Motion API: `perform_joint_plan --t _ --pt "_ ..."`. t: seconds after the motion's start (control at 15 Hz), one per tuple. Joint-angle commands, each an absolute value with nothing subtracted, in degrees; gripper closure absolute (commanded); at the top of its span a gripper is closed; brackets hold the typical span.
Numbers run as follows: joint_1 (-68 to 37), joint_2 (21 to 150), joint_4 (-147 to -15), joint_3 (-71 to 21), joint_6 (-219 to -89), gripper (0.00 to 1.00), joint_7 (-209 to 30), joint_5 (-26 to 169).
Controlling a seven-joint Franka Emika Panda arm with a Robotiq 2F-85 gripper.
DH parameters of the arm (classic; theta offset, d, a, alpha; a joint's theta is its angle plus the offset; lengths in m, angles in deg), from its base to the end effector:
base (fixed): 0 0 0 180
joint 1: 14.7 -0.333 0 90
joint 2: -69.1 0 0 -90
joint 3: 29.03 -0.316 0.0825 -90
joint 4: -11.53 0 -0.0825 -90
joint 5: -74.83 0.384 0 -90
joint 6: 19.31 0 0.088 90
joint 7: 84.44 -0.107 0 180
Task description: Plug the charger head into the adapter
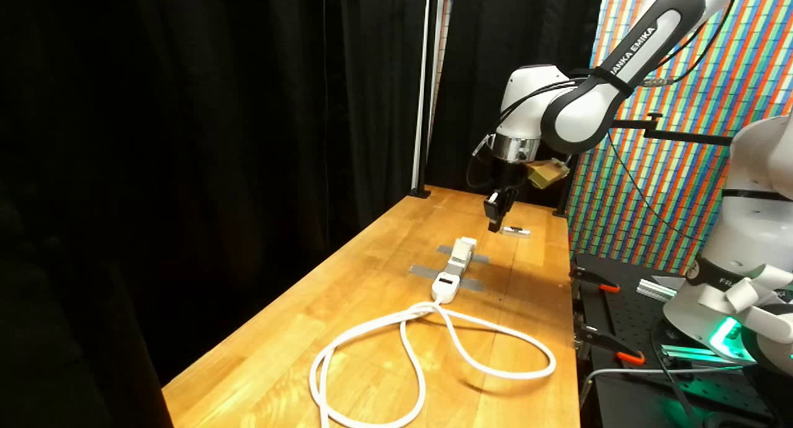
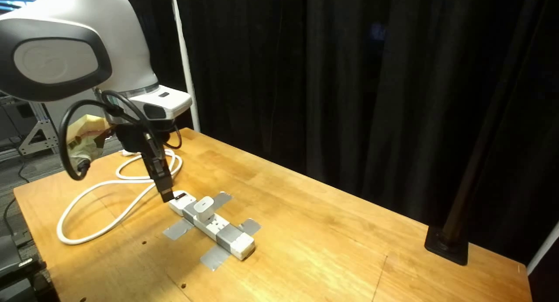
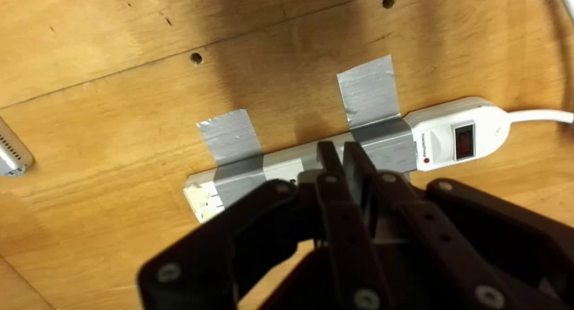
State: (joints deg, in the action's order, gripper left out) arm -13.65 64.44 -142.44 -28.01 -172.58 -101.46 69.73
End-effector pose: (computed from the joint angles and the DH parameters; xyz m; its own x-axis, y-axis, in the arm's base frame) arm 0.4184 -0.0123 0.2658 0.9650 -0.2507 0.0773 -0.2531 -0.9672 0.0223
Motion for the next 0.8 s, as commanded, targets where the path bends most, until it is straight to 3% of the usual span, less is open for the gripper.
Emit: perform_joint_plan --t 0.0,0.73 --pt "-12.88 66.5 -140.56 -27.67 -175.69 0.89 -98.95 71.82" --pt "-12.58 74.77 -134.01 -27.41 -179.06 0.89 -89.7 82.71"
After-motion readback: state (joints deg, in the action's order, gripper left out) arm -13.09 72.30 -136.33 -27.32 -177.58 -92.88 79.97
